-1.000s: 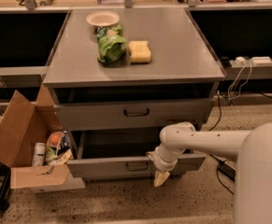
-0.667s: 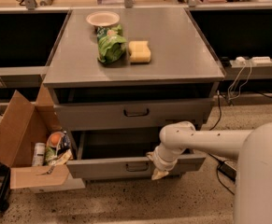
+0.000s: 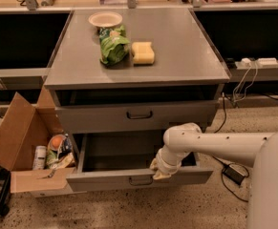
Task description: Open middle drawer
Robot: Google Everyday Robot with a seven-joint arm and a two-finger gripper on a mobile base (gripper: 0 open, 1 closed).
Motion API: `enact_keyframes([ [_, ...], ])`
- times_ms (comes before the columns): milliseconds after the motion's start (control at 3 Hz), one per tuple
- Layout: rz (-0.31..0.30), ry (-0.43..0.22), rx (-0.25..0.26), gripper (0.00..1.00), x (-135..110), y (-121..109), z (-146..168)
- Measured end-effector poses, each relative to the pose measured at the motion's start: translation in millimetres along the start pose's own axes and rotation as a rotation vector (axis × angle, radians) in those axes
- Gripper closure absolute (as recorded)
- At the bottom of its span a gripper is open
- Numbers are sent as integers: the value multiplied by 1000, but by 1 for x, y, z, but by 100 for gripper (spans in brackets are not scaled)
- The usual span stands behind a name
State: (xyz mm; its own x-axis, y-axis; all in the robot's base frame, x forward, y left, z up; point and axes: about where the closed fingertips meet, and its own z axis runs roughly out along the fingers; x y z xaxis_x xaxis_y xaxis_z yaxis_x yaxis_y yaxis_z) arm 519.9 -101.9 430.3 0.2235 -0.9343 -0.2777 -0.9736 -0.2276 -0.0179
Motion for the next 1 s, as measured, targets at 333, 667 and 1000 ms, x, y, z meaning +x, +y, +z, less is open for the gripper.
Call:
enact_keyframes([
  [333,0,0,0,100,-1,0,-2],
  [667,0,-13,-16,100,-6,17,0],
  [1000,1,-16,-19,100,-7,19,-1],
])
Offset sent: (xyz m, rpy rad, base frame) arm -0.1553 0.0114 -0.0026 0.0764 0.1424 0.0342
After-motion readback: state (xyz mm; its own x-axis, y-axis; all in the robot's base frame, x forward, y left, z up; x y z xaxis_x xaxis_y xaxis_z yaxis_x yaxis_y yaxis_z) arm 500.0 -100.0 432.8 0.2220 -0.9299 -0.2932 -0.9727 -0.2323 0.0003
